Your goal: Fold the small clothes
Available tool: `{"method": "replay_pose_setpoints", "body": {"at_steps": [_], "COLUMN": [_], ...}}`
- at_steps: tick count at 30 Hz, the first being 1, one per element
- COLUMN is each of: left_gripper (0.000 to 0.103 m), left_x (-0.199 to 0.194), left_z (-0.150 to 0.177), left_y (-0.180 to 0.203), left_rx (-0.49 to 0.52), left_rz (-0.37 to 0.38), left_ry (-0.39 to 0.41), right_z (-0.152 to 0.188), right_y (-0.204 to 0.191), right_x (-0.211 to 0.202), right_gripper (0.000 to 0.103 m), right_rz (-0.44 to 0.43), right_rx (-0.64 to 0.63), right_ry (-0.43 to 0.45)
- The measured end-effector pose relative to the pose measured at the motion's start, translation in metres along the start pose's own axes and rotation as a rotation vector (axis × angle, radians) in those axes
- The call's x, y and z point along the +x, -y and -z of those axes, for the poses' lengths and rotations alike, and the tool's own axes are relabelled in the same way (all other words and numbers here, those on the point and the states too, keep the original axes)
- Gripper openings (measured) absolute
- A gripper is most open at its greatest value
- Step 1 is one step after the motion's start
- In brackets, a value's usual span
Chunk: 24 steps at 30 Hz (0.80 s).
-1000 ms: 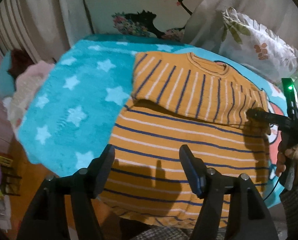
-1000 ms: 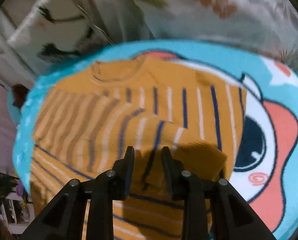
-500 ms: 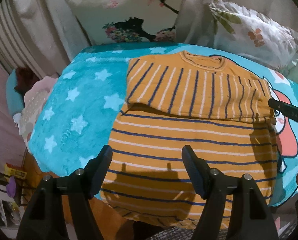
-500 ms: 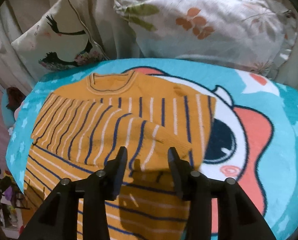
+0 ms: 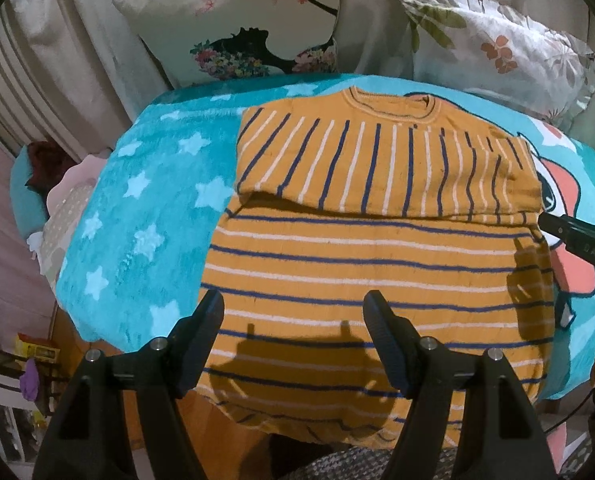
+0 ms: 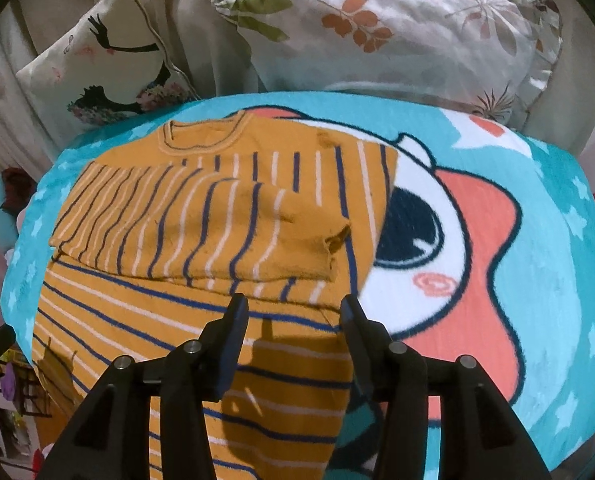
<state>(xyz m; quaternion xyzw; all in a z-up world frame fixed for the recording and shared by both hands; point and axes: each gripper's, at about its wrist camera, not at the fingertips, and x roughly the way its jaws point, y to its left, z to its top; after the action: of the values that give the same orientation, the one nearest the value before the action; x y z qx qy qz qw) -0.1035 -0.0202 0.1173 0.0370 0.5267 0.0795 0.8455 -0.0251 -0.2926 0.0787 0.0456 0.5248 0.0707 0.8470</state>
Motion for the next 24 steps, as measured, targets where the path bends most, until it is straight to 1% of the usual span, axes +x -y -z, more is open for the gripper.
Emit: {"method": "replay_pose_setpoints", "body": {"at_steps": [8,12,15,17,21,24], "left_gripper": [0.071,0.071,0.071,0.071,0.071,0.071], "left_x": [-0.002,-0.002,-0.001,0.001,0.014,0.025], "left_z": [0.019,0.027,0.031,0.031,0.034,0.042], "left_y": [-0.003,-0.006,-0.009,-0.015,-0.048,-0.077], "left_rx": [-0.001,-0.003,0.001,-0.002,-0.081,-0.123], "left_rz": [-0.036,-0.039,-0.014,0.018,0.085,0.102], "left_ry": [-0.030,-0.043,-0.050,-0.049,-0.064,-0.061], "right_z": [0.011,0.018,0.022,0.024,0.031,0.040], "right_y": [-0.005,-0.006,-0.004,-0.002,0.007,0.014], "right_x": [0.002,0.004,0.002,-0.001,-0.009,-0.013], "right_gripper": [0.052,0.053,0.053,0.053,0.053,0.054], "right_rz": [-0.019,-0.026,-0.026,-0.020,0.004,0.033], "right_rx": [-0.012,-0.014,0.003,0.014,0.062,0.099], "right_ry": [-0.013,-0.024,-0.026,-0.021,-0.014,-0.015]}}
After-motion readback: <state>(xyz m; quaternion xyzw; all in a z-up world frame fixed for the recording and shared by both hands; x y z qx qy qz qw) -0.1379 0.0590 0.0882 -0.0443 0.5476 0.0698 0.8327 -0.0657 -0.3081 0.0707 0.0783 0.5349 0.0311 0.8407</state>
